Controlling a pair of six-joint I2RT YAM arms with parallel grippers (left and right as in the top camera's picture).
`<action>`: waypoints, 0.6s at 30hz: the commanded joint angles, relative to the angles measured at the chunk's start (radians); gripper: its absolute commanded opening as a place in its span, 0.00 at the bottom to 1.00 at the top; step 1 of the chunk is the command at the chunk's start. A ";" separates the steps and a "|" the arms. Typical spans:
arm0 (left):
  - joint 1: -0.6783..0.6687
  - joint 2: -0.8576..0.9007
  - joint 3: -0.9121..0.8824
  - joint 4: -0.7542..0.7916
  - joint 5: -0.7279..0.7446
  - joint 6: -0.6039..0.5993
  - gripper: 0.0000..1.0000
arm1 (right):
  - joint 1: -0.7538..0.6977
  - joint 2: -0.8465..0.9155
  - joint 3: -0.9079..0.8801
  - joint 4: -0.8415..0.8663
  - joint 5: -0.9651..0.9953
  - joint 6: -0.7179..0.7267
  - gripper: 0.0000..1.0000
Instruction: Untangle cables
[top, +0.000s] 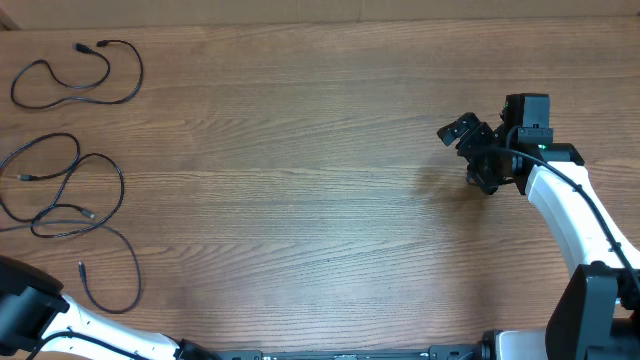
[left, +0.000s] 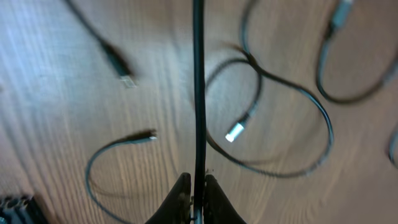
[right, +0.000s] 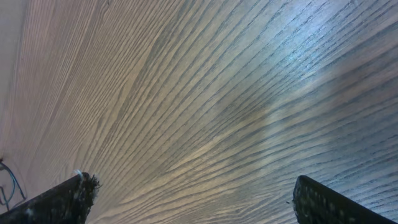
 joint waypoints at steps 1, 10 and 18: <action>-0.001 0.011 -0.006 0.017 -0.132 -0.119 0.08 | -0.001 0.001 0.022 0.005 0.010 -0.003 1.00; -0.001 0.011 -0.018 0.024 -0.199 -0.119 0.04 | -0.001 0.001 0.022 0.005 0.010 -0.003 1.00; -0.017 0.011 -0.050 0.038 -0.182 -0.018 0.06 | -0.001 0.001 0.022 0.005 0.010 -0.003 1.00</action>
